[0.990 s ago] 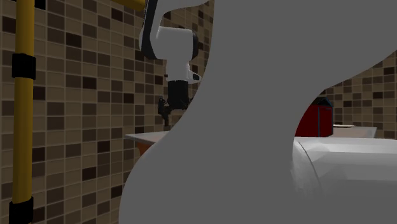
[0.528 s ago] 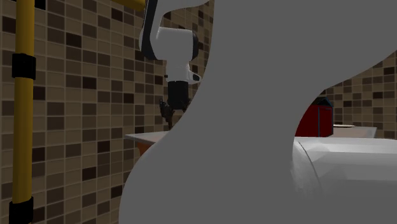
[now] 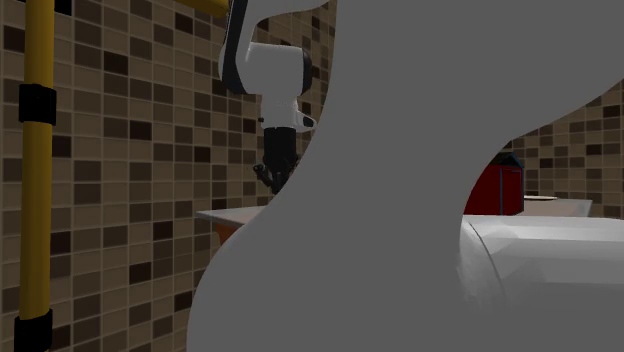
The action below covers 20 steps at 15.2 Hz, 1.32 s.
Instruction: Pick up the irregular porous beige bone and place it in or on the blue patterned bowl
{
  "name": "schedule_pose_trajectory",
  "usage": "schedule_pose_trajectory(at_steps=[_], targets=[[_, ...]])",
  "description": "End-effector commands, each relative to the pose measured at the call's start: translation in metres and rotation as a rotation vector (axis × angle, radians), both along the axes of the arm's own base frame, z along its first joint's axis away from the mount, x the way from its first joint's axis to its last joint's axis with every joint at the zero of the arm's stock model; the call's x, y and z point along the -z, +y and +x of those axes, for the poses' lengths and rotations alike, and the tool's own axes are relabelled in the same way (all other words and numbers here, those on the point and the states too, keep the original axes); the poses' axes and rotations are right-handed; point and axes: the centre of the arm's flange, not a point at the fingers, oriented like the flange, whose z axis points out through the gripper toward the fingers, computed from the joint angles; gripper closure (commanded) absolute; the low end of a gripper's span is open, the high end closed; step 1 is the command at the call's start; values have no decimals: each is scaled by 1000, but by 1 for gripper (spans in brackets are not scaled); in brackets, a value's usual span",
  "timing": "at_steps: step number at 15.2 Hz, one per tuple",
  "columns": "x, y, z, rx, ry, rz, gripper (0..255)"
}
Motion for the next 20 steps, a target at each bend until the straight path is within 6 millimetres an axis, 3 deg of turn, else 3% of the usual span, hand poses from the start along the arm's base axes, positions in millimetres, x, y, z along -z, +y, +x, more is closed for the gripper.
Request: schedule_pose_trajectory(at_steps=[1, 2, 6, 7, 14, 20], targets=[[0, 0, 0, 0, 0, 0, 255], [0, 0, 0, 0, 0, 0, 0], [-22, -43, 85, -27, 318, 169, 0], [-23, -48, 95, -30, 354, 188, 0], [11, -43, 82, -30, 354, 188, 0], [14, -42, 81, -30, 354, 188, 0]])
